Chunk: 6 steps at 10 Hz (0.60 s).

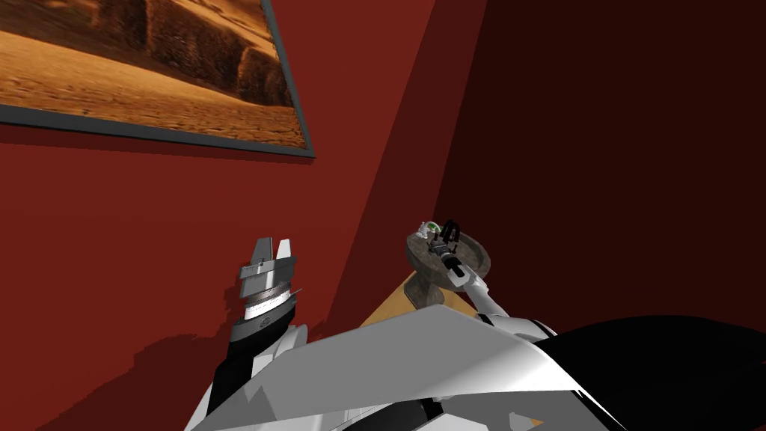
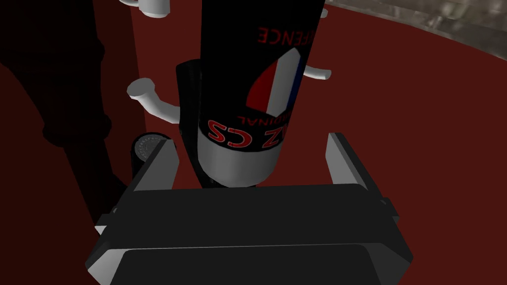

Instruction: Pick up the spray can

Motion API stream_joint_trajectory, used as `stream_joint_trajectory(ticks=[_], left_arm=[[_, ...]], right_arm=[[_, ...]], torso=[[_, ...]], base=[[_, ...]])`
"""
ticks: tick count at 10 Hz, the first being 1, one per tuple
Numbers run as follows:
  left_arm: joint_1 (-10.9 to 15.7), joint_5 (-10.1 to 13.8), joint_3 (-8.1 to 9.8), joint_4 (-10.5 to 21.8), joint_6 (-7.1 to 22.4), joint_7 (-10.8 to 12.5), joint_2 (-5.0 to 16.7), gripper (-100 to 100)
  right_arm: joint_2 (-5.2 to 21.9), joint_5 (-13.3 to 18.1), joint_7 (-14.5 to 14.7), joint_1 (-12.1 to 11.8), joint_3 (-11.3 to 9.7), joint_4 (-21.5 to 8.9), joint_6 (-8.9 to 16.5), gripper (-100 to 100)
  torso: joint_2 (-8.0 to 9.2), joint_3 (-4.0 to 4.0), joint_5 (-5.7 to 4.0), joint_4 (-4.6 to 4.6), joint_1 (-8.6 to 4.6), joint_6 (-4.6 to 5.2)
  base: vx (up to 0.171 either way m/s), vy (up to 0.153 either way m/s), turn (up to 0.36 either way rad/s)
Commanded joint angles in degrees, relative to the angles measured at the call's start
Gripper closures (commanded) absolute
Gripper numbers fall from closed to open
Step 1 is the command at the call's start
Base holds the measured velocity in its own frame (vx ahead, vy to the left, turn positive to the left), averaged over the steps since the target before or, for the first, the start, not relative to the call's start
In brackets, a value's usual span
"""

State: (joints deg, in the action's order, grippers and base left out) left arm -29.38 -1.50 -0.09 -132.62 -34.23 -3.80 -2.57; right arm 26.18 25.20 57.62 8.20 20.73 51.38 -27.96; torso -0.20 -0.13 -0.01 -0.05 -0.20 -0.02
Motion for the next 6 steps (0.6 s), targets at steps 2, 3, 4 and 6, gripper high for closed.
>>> stream_joint_trajectory(ticks=[2, 3, 4, 6], left_arm=[[0.0, 0.0, 0.0, 0.0, 0.0, 0.0, 0.0, 0], [0.0, 0.0, 0.0, 0.0, 0.0, 0.0, 0.0, 0], [0.0, 0.0, 0.0, 0.0, 0.0, 0.0, 0.0, 0], [0.0, 0.0, 0.01, 0.0, 0.0, 0.0, 0.0, 0]], right_arm=[[-1.8, 3.3, -1.5, 0.1, 0.0, 2.5, 0.9, -100], [-3.3, 5.6, -2.9, -0.1, 0.0, 5.1, 2.1, -100], [-3.3, 6.1, -2.9, -0.1, 0.0, 5.2, 2.1, -100], [-4.9, 8.8, -4.3, -0.3, -0.1, 7.9, 3.2, -100]], torso=[[0.0, 0.0, 0.0, 0.0, -0.01, 0.04], [0.01, 0.01, 0.0, 0.0, 0.02, 0.01], [-0.02, -0.01, 0.0, 0.0, 0.01, 0.03], [-0.01, 0.0, 0.0, 0.0, -0.02, 0.05]], base=[[0.043, -0.022, -0.131], [0.053, -0.022, -0.177], [0.044, -0.018, -0.095], [0.05, -0.021, -0.153]])
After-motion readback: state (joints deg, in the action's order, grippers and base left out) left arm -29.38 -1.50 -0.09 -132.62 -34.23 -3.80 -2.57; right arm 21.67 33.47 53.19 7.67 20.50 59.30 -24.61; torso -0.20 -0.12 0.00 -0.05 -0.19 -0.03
